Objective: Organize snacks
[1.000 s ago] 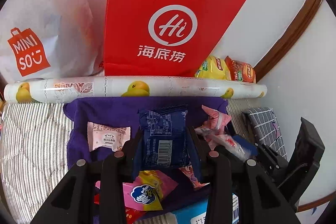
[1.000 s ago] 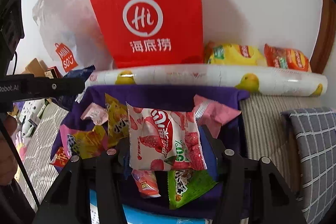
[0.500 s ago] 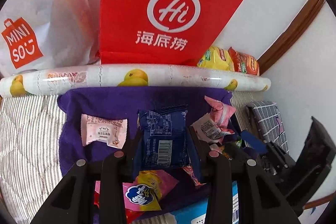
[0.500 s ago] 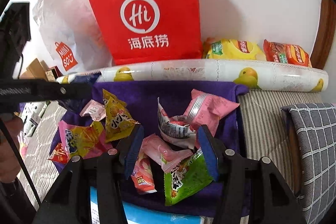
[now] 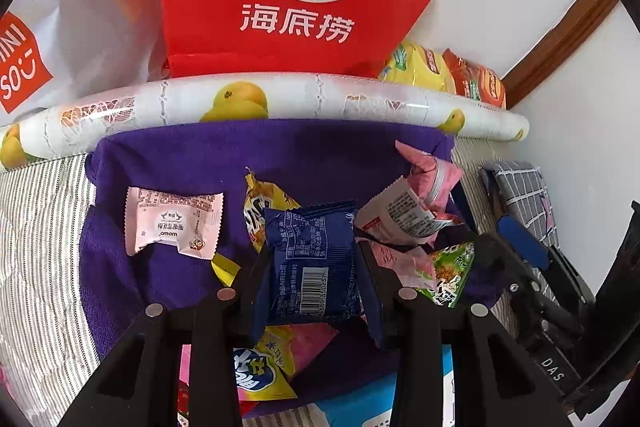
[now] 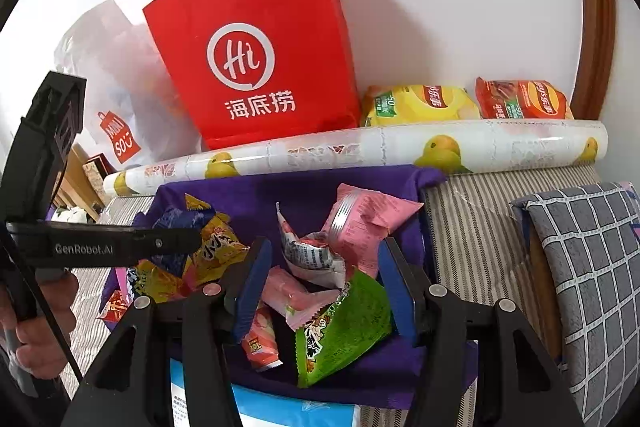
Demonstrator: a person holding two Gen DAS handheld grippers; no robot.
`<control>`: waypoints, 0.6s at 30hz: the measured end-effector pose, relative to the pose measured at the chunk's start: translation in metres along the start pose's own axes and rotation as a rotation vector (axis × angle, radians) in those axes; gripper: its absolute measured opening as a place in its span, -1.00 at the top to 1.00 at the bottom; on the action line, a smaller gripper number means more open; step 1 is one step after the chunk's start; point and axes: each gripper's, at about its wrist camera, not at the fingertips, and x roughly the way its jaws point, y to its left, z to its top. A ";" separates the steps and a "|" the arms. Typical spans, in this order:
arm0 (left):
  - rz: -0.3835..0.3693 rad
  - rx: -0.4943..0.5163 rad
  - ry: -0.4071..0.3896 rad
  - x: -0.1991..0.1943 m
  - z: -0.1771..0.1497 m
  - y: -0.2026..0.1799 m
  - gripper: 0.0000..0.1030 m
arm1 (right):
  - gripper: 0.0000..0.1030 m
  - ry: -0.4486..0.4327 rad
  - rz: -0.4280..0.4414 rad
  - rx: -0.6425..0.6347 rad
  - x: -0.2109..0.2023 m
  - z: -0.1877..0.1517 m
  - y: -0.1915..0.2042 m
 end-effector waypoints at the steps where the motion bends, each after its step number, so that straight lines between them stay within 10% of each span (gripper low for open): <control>1: 0.002 0.001 0.003 0.001 0.000 0.000 0.29 | -0.07 -0.001 0.000 0.001 0.000 0.000 -0.001; 18: 0.028 0.010 0.052 0.007 0.000 -0.003 0.20 | -0.07 0.003 -0.008 -0.007 0.002 -0.003 0.001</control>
